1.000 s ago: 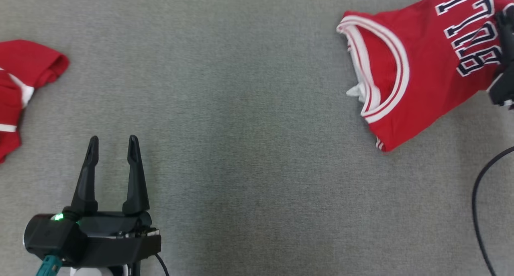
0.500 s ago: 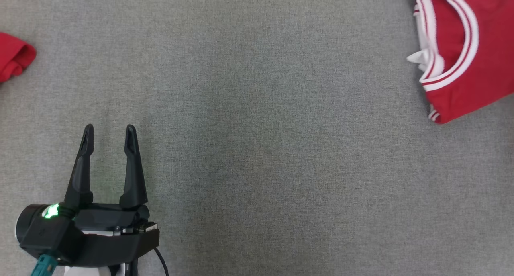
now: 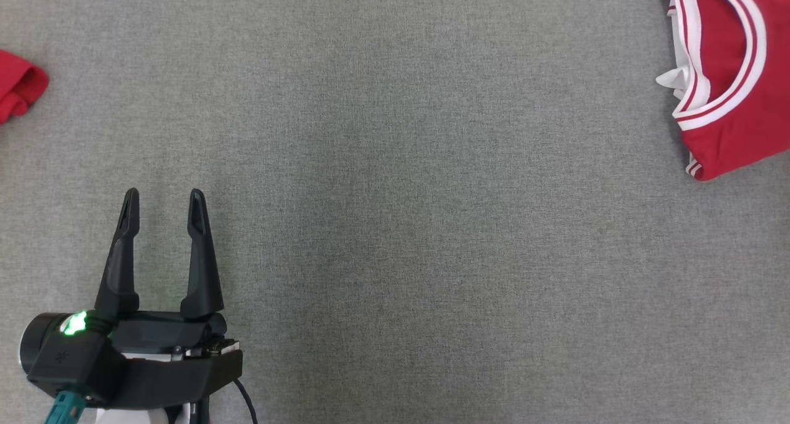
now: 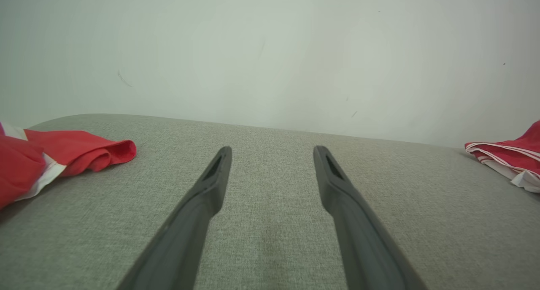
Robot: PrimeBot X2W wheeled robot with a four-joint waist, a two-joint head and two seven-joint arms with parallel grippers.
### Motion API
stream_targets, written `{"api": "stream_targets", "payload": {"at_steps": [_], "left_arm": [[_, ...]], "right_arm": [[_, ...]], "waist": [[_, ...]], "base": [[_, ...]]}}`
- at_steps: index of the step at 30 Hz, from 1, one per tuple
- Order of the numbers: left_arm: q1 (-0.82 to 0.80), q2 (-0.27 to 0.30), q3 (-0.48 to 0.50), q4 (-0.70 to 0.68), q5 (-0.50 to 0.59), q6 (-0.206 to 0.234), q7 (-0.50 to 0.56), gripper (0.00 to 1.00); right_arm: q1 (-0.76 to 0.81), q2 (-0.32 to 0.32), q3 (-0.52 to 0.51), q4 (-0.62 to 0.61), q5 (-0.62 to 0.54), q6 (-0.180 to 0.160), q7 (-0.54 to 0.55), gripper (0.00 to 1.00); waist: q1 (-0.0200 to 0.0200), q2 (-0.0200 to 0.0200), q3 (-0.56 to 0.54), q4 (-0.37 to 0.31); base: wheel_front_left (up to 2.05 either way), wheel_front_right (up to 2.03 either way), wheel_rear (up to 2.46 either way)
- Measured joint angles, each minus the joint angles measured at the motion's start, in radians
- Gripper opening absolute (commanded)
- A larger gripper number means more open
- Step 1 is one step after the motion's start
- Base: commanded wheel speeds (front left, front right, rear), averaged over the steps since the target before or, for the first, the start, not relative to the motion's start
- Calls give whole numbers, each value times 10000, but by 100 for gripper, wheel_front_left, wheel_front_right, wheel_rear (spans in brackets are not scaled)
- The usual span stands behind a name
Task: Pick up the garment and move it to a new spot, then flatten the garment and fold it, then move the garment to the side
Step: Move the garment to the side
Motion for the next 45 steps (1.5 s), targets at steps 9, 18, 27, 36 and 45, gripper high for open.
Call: {"api": "stream_targets", "payload": {"at_steps": [9,18,27,36,45], "left_arm": [[16,-4,82,261,-121,38,0,100],[438,-21,61,598,-349,84,-2,100],[1131,-23,117,1003,-652,71,0,100],[1579,-27,111,1239,-825,128,0,100],[2024,-29,-40,1461,-976,178,0,100]], "right_arm": [[-314,59,364,345,-242,0,-759,100],[-163,619,295,-437,134,0,-1839,100],[1393,1417,-1003,-1578,15,0,-2054,100],[4643,3045,-4128,-3731,-2006,0,-2063,100],[8234,5035,-6188,-6199,-3914,0,-1868,100]], "waist": [[-2,-1,-351,-8],[-2,-2,-1186,-51],[-3,-3,-2360,-58],[-3,-3,-3396,61],[-3,-3,-4206,280]], "base": [[0,0,0],[0,0,0],[0,0,0],[0,0,0],[0,0,0]]}}
